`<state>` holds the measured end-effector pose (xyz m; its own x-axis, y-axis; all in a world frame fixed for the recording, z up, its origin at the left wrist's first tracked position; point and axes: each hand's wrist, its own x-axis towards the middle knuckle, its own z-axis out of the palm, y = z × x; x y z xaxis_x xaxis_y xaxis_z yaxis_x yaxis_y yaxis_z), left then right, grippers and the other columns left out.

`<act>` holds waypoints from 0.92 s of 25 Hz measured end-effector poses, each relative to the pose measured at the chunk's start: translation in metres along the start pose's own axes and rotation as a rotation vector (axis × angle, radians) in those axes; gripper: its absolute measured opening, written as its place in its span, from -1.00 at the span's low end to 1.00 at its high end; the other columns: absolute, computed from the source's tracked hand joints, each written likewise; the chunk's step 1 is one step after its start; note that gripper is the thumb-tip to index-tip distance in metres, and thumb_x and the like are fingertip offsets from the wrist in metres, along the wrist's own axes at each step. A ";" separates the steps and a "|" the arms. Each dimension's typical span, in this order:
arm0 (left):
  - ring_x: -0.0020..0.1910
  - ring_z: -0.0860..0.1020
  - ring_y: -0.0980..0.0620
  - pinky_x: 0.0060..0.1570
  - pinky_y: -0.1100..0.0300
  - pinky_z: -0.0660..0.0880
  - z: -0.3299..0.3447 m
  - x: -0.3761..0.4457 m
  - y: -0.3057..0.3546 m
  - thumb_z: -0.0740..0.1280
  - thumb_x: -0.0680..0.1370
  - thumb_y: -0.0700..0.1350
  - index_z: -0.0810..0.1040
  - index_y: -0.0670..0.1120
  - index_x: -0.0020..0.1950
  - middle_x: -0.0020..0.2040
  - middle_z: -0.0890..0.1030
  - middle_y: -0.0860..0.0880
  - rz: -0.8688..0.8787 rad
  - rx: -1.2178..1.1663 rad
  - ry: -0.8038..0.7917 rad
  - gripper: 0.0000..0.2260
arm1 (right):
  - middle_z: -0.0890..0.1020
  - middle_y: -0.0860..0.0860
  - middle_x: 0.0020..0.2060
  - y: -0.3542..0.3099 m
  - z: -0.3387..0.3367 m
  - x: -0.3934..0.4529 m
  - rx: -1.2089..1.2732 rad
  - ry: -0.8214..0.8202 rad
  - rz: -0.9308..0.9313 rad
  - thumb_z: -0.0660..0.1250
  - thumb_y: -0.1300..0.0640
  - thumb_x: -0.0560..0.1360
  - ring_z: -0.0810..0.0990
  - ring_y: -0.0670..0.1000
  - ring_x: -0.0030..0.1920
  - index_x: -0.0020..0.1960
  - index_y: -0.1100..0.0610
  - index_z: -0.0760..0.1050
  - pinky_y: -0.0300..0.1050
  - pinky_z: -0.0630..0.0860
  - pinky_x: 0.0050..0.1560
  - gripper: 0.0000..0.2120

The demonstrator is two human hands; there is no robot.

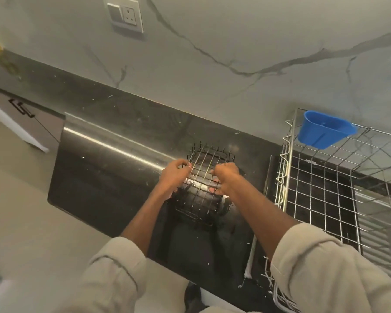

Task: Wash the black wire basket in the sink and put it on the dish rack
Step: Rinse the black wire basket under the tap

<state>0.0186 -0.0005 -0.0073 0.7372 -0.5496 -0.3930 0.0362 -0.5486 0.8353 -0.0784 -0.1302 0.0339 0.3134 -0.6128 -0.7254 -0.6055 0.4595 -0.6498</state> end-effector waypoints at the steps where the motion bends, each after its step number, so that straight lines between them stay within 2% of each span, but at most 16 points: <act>1: 0.14 0.60 -0.03 0.11 0.06 0.57 -0.010 -0.006 0.015 0.36 0.70 -0.02 0.62 0.11 0.26 0.19 0.69 -0.06 0.047 0.010 -0.015 -0.85 | 0.55 0.14 0.08 -0.011 -0.008 -0.011 0.047 -0.028 -0.044 0.29 0.40 0.57 0.54 0.11 -0.05 0.18 0.14 0.43 0.12 0.64 -0.19 -0.74; 2: 0.15 0.59 -0.03 0.06 0.11 0.55 -0.024 -0.015 0.034 0.34 0.72 0.01 0.62 0.11 0.32 0.20 0.68 -0.06 0.106 0.037 -0.034 -0.81 | 0.55 0.14 0.07 -0.022 -0.018 -0.025 0.099 -0.048 -0.096 0.28 0.39 0.59 0.55 0.10 -0.06 0.19 0.13 0.41 0.09 0.64 -0.20 -0.75; 4: 0.22 0.58 0.02 0.21 0.00 0.54 -0.051 -0.043 0.080 0.30 0.72 0.09 0.63 0.14 0.34 0.24 0.65 0.06 0.241 0.103 -0.039 -0.77 | 0.54 0.14 0.09 -0.049 -0.047 -0.060 0.147 -0.125 -0.188 0.31 0.35 0.62 0.58 0.09 -0.07 0.22 0.15 0.43 0.02 0.64 -0.27 -0.77; 6: 0.27 0.55 0.13 0.31 -0.06 0.44 -0.068 -0.084 0.128 0.28 0.71 0.16 0.67 0.23 0.23 0.25 0.63 0.20 0.346 0.078 -0.030 -0.81 | 0.55 0.16 0.15 -0.071 -0.086 -0.102 0.154 -0.226 -0.227 0.33 0.31 0.63 0.64 0.08 -0.14 0.11 0.19 0.47 -0.13 0.58 -0.46 -0.91; 7: 0.29 0.54 0.12 0.32 -0.08 0.45 -0.070 -0.103 0.147 0.30 0.70 0.18 0.69 0.24 0.17 0.27 0.63 0.19 0.361 0.037 -0.030 -0.82 | 0.55 0.18 0.14 -0.078 -0.106 -0.121 0.161 -0.264 -0.221 0.32 0.32 0.63 0.67 0.07 -0.23 0.04 0.21 0.45 -0.20 0.52 -0.56 -0.94; 8: 0.31 0.56 0.04 0.31 -0.15 0.52 -0.065 -0.126 0.166 0.33 0.68 0.19 0.72 0.20 0.14 0.30 0.64 0.12 0.352 -0.024 -0.039 -0.80 | 0.53 0.21 0.11 -0.081 -0.129 -0.138 0.188 -0.305 -0.219 0.30 0.36 0.62 0.69 0.08 -0.25 0.00 0.22 0.42 -0.22 0.52 -0.57 -0.91; 10: 0.29 0.59 -0.14 0.17 -0.25 0.65 -0.042 -0.168 0.196 0.38 0.66 0.16 0.75 0.09 0.08 0.33 0.64 -0.05 0.338 -0.110 -0.072 -0.79 | 0.44 0.24 0.14 -0.078 -0.179 -0.167 0.303 -0.359 -0.246 0.26 0.49 0.57 0.71 0.19 -0.06 0.04 0.25 0.40 -0.15 0.63 -0.37 -0.83; 11: 0.26 0.60 -0.17 0.09 -0.22 0.69 -0.025 -0.188 0.210 0.38 0.66 0.13 0.74 0.05 0.08 0.32 0.63 -0.12 0.350 -0.122 -0.086 -0.79 | 0.42 0.24 0.18 -0.072 -0.206 -0.180 0.360 -0.371 -0.264 0.25 0.53 0.54 0.70 0.24 0.03 0.12 0.26 0.41 -0.11 0.65 -0.32 -0.75; 12: 0.21 0.60 -0.17 0.03 -0.16 0.71 -0.004 -0.208 0.222 0.39 0.66 0.10 0.73 0.00 0.10 0.31 0.63 -0.18 0.361 -0.132 -0.088 -0.78 | 0.43 0.25 0.19 -0.064 -0.234 -0.192 0.397 -0.380 -0.282 0.23 0.54 0.53 0.70 0.25 0.05 0.21 0.26 0.41 -0.10 0.65 -0.31 -0.68; 13: 0.15 0.60 -0.15 -0.01 -0.12 0.72 0.021 -0.229 0.232 0.40 0.66 0.09 0.72 -0.05 0.13 0.29 0.62 -0.20 0.369 -0.151 -0.085 -0.76 | 0.47 0.27 0.15 -0.051 -0.262 -0.203 0.406 -0.380 -0.299 0.23 0.53 0.53 0.72 0.23 -0.02 0.26 0.26 0.39 -0.10 0.64 -0.28 -0.65; 15: 0.06 0.61 -0.08 0.02 -0.13 0.70 0.078 -0.265 0.245 0.45 0.62 0.05 0.70 -0.11 0.13 0.23 0.65 -0.14 0.370 -0.221 -0.062 -0.75 | 0.57 0.24 -0.04 -0.019 -0.320 -0.220 0.391 -0.339 -0.342 0.21 0.48 0.56 0.72 0.14 -0.29 0.24 0.27 0.39 -0.11 0.61 -0.20 -0.70; 17: 0.02 0.66 -0.12 0.02 -0.16 0.67 0.142 -0.297 0.253 0.56 0.54 0.03 0.62 -0.16 0.21 0.24 0.68 -0.16 0.352 -0.370 -0.067 -0.63 | 0.66 0.21 -0.26 0.017 -0.383 -0.232 0.381 -0.257 -0.392 0.23 0.46 0.52 0.69 0.10 -0.39 0.20 0.25 0.44 -0.07 0.65 -0.18 -0.71; 19: -0.01 0.67 -0.16 -0.03 -0.15 0.65 0.212 -0.322 0.261 0.60 0.48 0.07 0.55 -0.16 0.28 0.22 0.67 -0.20 0.309 -0.533 -0.071 -0.49 | 0.66 0.15 -0.30 0.056 -0.453 -0.237 0.413 -0.134 -0.444 0.25 0.45 0.46 0.68 0.08 -0.43 0.18 0.18 0.52 -0.02 0.63 0.04 -0.64; 20: -0.05 0.67 -0.14 -0.10 -0.08 0.61 0.245 -0.333 0.268 0.55 0.53 0.08 0.57 -0.13 0.27 0.17 0.68 -0.19 0.281 -0.608 -0.101 -0.56 | 0.64 0.13 -0.26 0.077 -0.487 -0.240 0.420 -0.068 -0.476 0.25 0.44 0.43 0.67 0.06 -0.45 0.16 0.13 0.56 -0.03 0.59 0.02 -0.62; 22: -0.20 0.67 -0.04 -0.27 0.11 0.50 0.312 -0.357 0.284 0.39 0.65 0.07 0.60 -0.13 0.22 0.09 0.72 -0.20 0.190 -0.729 -0.251 -0.70 | 0.60 0.10 -0.21 0.119 -0.552 -0.244 0.371 0.081 -0.542 0.22 0.37 0.43 0.62 0.01 -0.45 0.16 0.01 0.59 -0.14 0.54 -0.30 -0.58; 23: -0.27 0.67 0.01 -0.37 0.18 0.47 0.343 -0.365 0.292 0.32 0.69 0.06 0.62 -0.13 0.20 0.06 0.74 -0.19 0.162 -0.752 -0.333 -0.72 | 0.59 0.09 -0.20 0.140 -0.579 -0.244 0.342 0.142 -0.574 0.21 0.32 0.44 0.58 0.00 -0.44 0.17 -0.06 0.59 -0.19 0.44 -0.44 -0.56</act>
<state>-0.4712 -0.1763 0.2483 0.5388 -0.8074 -0.2404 0.4742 0.0548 0.8787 -0.6629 -0.2884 0.2515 0.4029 -0.8877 -0.2231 -0.0993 0.1999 -0.9748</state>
